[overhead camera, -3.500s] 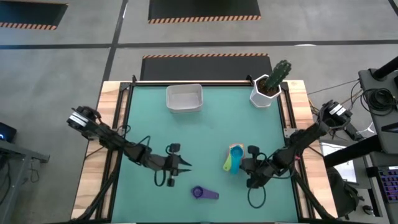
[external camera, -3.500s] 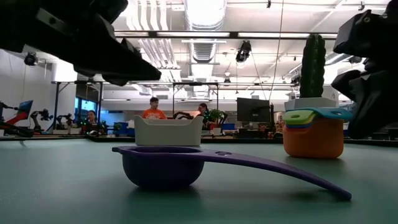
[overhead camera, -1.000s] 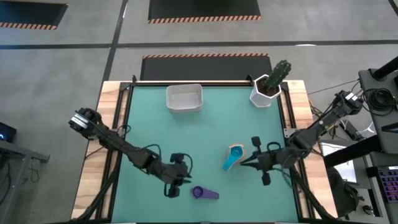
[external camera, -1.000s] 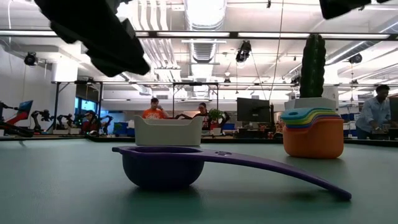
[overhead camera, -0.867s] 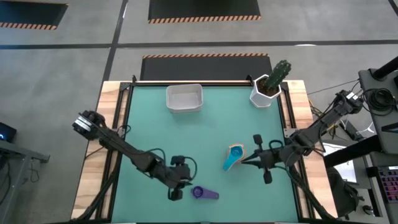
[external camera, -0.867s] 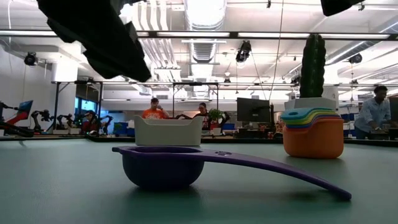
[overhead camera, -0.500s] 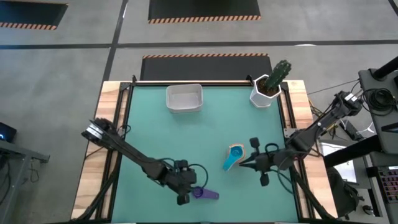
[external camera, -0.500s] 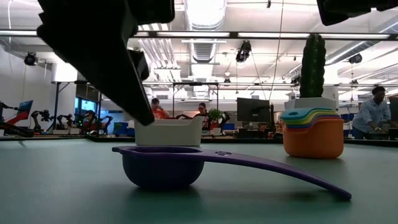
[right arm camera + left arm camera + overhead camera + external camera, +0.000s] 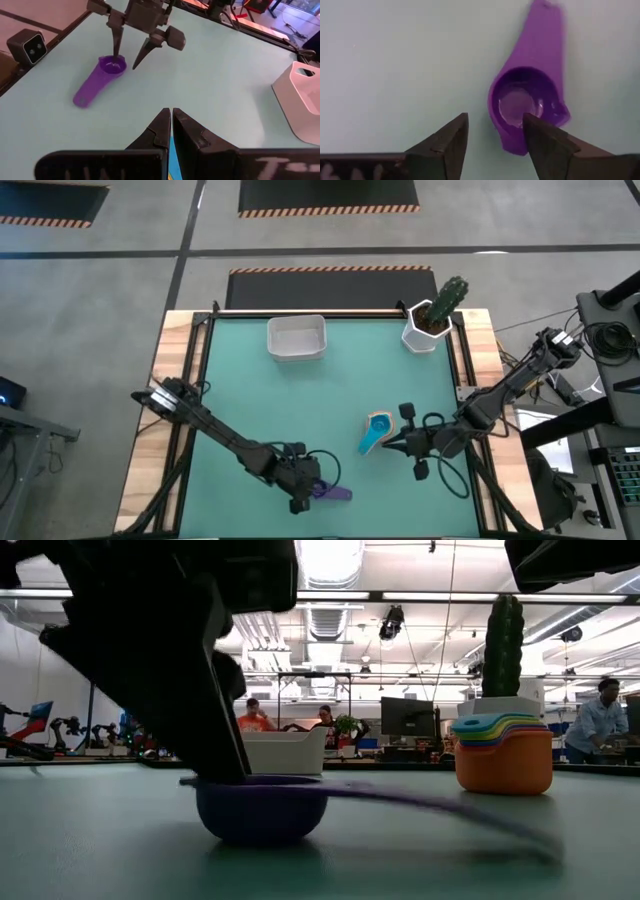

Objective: Nest measuring cups in basket
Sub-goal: Stack the purple measuring cup on top of the light blue measuring cup

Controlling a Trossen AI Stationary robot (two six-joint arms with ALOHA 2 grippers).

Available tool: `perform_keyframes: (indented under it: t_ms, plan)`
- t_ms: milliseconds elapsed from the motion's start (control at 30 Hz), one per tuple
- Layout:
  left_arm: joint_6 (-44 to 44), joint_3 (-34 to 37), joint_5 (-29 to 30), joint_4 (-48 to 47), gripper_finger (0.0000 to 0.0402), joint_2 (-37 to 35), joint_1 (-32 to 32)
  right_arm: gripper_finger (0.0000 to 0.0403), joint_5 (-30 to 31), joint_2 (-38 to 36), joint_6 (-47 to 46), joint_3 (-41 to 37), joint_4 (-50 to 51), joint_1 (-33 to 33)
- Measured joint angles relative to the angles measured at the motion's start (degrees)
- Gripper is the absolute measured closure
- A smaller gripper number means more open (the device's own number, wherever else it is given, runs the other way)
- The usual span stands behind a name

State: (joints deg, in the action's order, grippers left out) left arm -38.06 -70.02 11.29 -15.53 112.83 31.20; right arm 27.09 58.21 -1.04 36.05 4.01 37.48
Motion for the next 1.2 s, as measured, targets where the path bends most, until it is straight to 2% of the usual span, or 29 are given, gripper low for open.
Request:
perform_keyframes:
  t_ms: [167,400,633,867,1033,1200]
  plan:
    - [-0.37,-0.04,0.01,0.05,0.0276,0.41,0.00,0.0394,0.01,0.09,-0.04,0.00,-0.03,0.01]
    - [1.69,-0.47,0.77,-0.93,0.0390,0.36,-0.16,0.0394,0.02,0.03,-0.61,0.00,0.03,-0.01]
    - [12.74,-3.42,1.62,-4.78,0.0398,-0.48,-1.70,0.0394,0.00,0.01,-2.16,0.00,0.70,0.04]
    - [32.20,-12.34,1.02,-14.12,0.0400,-0.48,-5.10,0.0394,0.00,-0.91,-6.89,0.00,6.40,0.04]
    - [46.67,-19.31,-2.06,-20.32,0.0400,-0.59,-8.48,0.0394,0.00,-1.19,-7.59,-0.20,6.93,0.04]
    - [56.81,-24.01,-3.36,-22.36,0.0400,-0.59,-12.32,0.0394,0.00,-1.17,-8.13,-0.68,6.91,0.04]
